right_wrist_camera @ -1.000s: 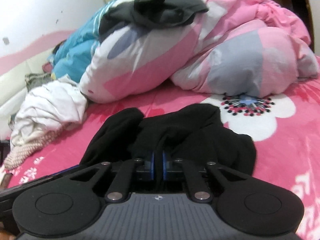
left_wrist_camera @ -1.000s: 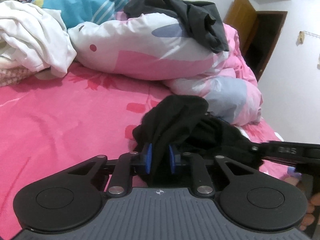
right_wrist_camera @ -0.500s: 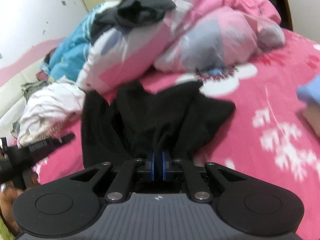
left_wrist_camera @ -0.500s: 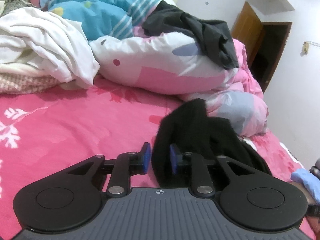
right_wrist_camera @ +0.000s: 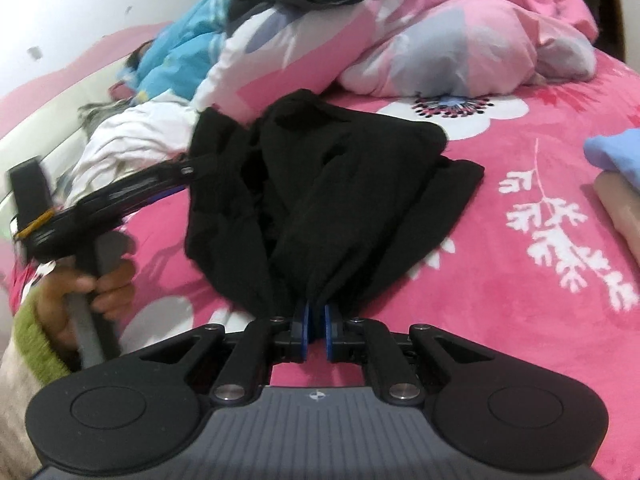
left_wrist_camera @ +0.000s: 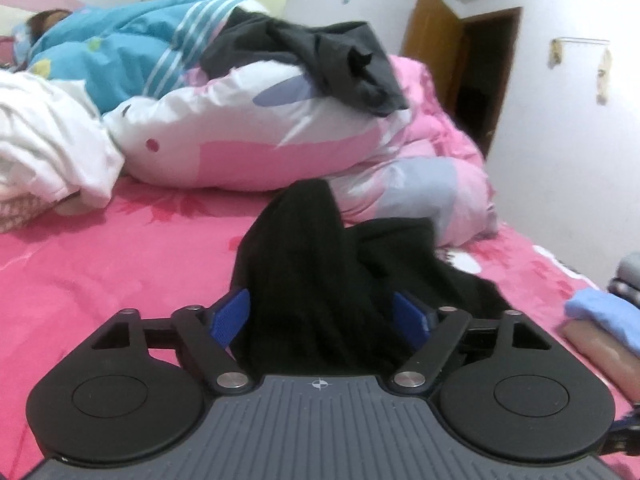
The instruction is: Fold clothes
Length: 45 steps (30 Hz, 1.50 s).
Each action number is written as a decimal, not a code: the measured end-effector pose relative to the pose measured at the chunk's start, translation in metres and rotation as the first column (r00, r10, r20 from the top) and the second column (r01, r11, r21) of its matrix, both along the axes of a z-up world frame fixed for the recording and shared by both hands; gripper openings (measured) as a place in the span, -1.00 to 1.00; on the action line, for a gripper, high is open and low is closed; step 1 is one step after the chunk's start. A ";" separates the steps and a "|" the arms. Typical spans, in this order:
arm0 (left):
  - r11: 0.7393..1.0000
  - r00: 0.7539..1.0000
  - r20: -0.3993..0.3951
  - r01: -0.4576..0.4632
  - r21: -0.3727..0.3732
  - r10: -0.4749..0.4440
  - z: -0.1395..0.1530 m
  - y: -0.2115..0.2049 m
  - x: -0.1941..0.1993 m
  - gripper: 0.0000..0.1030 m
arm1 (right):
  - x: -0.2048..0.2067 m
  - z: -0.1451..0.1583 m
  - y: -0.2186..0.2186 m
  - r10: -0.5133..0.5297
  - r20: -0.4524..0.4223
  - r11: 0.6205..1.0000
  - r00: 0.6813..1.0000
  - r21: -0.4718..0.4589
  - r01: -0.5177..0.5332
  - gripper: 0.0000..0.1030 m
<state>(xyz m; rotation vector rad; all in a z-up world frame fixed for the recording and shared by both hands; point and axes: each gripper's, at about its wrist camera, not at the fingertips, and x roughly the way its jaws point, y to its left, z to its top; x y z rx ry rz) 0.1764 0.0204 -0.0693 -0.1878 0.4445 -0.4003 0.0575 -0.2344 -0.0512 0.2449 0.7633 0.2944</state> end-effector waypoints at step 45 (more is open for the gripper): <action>0.981 0.961 -0.212 -0.190 -0.032 0.179 -0.014 0.017 -0.009 -0.83 | -0.052 0.008 -0.044 -0.202 0.053 0.974 0.978 0.118 0.195 -0.80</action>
